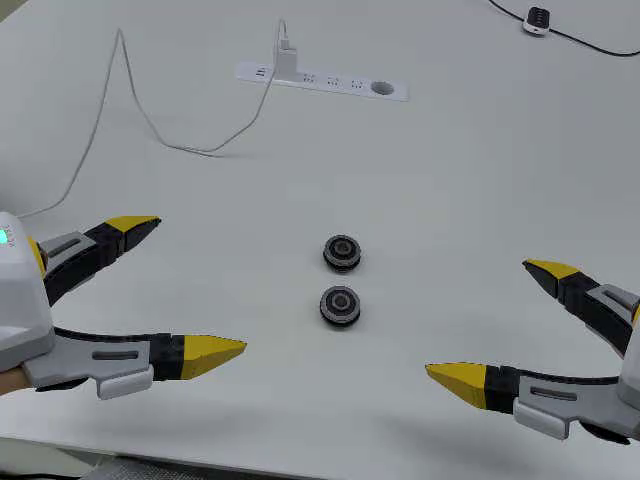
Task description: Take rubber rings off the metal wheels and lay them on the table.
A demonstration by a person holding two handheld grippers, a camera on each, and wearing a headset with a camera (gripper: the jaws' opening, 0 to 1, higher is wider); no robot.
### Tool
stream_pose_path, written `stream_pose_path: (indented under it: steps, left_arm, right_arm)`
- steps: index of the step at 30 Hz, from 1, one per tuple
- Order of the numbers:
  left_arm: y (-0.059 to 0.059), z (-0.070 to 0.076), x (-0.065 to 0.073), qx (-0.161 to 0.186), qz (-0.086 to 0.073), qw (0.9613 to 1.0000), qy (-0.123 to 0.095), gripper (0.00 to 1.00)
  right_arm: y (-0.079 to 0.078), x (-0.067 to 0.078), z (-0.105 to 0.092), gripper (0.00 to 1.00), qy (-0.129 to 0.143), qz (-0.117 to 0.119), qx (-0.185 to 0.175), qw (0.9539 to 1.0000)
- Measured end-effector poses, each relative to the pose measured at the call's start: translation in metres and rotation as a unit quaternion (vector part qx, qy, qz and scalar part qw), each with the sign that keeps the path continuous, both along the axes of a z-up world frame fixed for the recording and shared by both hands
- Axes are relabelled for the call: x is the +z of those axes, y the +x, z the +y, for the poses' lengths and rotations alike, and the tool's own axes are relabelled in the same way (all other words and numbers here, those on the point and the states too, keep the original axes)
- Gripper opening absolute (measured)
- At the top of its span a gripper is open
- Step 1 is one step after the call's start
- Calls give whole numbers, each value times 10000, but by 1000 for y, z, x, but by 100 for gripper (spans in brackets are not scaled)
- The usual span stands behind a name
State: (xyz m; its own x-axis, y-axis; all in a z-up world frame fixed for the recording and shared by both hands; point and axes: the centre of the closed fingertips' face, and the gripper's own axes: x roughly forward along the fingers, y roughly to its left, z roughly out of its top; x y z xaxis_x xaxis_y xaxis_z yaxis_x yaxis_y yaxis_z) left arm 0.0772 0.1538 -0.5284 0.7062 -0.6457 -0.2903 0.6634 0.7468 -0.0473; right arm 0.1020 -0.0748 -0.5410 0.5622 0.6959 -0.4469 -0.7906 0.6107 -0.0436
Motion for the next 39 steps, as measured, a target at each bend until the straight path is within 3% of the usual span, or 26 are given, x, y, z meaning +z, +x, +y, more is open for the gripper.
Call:
stream_pose_path:
  steps: [20,39]
  left_arm:
    - [-1,2,-2,5,32,10000,79,100]
    - [6,-4,-3,-84,18,9997,225,100]
  right_arm:
    - [0,-1,0,95,-16,37,-13,10000]
    - [-1,-8,0,88,44,183,-10,9998]
